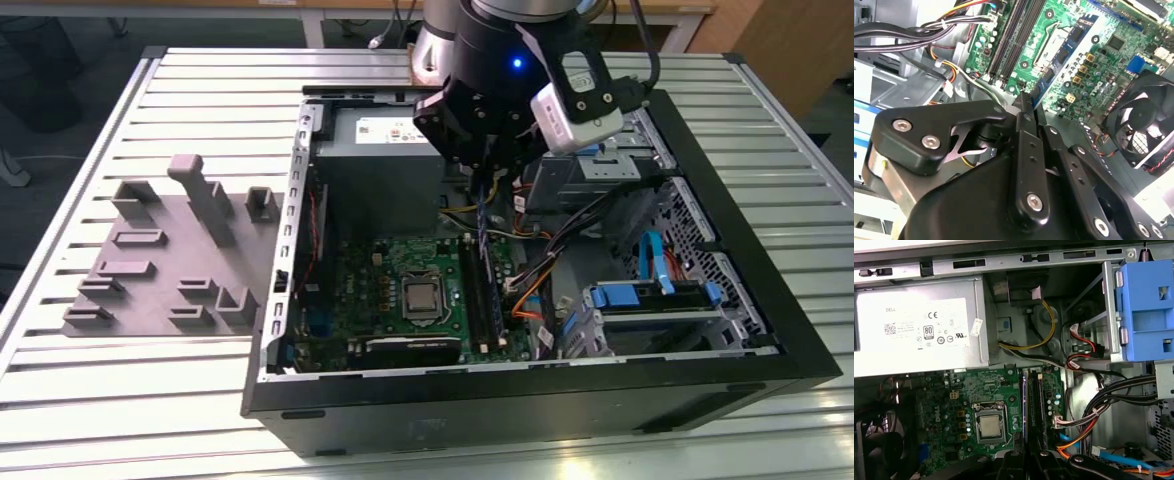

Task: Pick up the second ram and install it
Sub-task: 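Insert the second ram into the second slot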

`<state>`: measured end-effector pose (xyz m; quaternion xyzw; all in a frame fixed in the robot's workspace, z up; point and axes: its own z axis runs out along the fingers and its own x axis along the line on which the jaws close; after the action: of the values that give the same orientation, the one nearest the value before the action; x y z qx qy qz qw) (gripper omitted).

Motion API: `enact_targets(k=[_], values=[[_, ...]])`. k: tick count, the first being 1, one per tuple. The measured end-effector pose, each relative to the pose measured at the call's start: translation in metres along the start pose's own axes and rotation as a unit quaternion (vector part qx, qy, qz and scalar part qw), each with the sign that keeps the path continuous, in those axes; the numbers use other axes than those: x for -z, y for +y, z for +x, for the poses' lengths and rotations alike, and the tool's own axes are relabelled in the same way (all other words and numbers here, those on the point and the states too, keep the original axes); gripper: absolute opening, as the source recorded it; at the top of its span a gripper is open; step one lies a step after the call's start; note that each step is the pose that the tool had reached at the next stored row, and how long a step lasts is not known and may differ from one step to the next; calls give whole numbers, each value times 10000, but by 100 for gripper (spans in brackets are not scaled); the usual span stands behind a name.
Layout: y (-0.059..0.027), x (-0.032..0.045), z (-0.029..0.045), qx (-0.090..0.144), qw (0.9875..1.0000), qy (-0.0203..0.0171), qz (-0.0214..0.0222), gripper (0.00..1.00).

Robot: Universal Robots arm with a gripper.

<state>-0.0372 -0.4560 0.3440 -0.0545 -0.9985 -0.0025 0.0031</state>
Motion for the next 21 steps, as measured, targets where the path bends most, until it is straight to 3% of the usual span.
enact_targets(k=[13,18,21], values=[[0,18,0,6,10000,0,0,14],[0,14,0,332,9994,2,3,14],[1,5,0,340,9994,1,1,14]])
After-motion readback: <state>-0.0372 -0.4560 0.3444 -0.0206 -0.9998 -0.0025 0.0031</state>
